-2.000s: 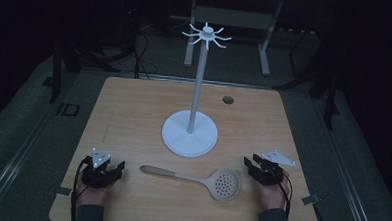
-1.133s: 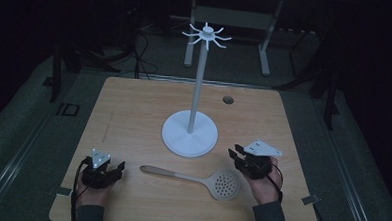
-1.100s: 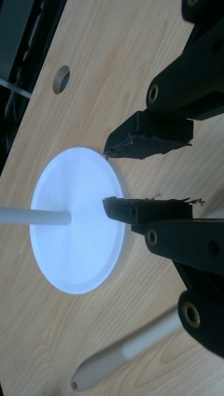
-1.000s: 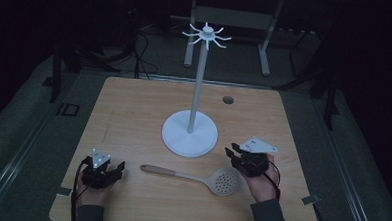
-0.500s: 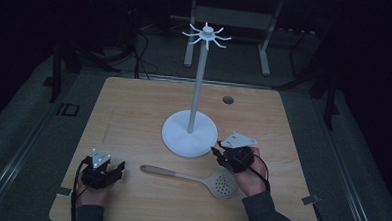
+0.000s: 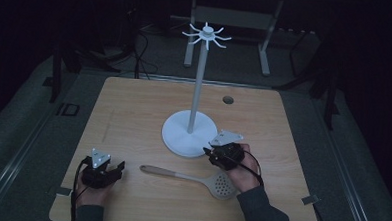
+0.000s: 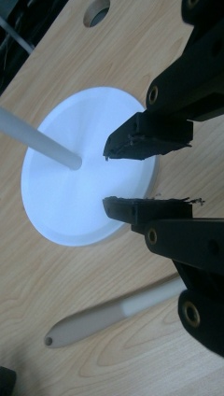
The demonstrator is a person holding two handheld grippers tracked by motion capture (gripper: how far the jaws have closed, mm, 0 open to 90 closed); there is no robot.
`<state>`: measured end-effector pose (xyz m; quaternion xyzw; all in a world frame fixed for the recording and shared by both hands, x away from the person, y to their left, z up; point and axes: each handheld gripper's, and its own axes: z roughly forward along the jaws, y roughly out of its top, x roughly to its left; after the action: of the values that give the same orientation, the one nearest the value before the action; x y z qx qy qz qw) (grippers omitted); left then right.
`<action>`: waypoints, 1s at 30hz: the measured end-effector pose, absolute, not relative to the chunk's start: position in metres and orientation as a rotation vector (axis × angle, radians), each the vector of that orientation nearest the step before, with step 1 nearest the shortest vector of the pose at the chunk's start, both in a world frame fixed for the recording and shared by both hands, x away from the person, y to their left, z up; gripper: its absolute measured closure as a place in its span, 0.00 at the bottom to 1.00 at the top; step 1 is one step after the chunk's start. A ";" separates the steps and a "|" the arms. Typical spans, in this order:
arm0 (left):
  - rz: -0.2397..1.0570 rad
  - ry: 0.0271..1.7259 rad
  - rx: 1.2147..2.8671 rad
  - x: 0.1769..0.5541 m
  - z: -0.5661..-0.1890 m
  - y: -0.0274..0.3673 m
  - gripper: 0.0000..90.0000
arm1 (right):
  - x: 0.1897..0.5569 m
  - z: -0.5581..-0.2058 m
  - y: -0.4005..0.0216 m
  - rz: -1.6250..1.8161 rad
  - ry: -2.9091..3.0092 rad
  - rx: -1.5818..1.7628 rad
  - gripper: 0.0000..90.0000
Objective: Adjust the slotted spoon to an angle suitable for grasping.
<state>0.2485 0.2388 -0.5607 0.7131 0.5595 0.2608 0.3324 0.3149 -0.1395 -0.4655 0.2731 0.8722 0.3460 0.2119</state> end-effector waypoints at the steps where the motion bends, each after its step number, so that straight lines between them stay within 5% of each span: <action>1: 0.682 1.462 1.864 0.249 -0.561 0.239 0.48 | 0.315 -0.465 -0.138 0.951 2.429 0.753 0.77; 30: 0.682 1.459 1.866 0.249 -0.561 0.239 0.48 | 0.326 -0.488 -0.096 0.843 2.657 0.625 0.76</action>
<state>0.2487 0.2391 -0.5607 0.7140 0.5584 0.2610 0.3320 0.3263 -0.0960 -0.4883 0.2165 0.9207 0.2920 0.1418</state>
